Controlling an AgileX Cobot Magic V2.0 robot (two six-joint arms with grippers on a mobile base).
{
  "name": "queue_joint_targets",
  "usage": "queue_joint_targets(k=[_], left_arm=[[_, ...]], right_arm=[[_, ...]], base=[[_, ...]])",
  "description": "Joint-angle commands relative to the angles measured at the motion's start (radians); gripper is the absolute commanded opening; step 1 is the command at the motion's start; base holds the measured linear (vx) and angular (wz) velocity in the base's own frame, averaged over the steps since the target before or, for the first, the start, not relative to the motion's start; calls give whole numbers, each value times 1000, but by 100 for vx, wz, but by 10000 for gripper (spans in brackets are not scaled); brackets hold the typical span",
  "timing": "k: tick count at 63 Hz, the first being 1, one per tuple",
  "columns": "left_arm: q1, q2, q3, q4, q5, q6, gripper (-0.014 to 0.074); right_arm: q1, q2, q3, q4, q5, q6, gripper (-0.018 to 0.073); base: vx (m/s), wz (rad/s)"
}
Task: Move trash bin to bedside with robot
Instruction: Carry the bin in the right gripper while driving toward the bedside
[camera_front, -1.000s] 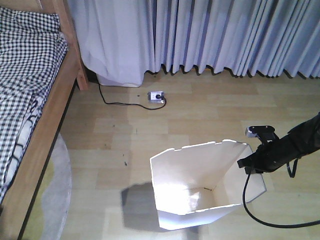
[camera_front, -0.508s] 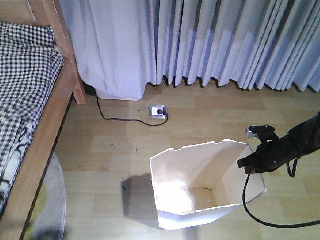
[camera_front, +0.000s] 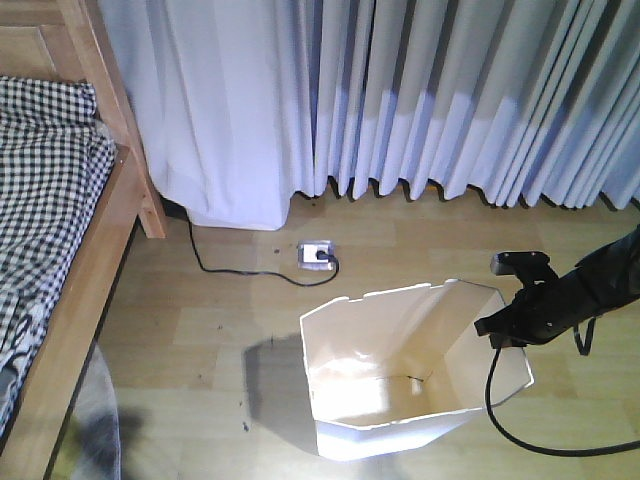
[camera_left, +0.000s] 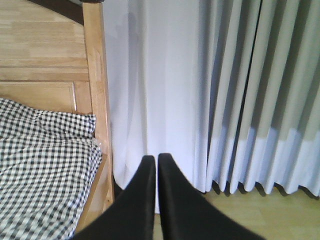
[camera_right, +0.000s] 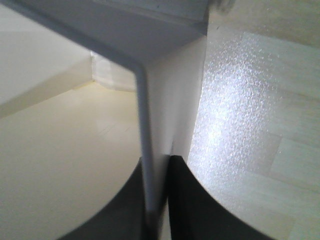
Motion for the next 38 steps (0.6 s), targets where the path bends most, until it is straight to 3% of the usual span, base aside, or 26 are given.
queue_joint_targets(k=[1,38], left_arm=[[-3,-10,28,-8,-71,-9,-6],[-3,-10,28,-8,-71,-9,-6]], right_arm=[[-5,-79,-14,46,122,2,-6],[-5,-79,-14,46,122,2,-6]], base=[[25,-1],[23,-1]])
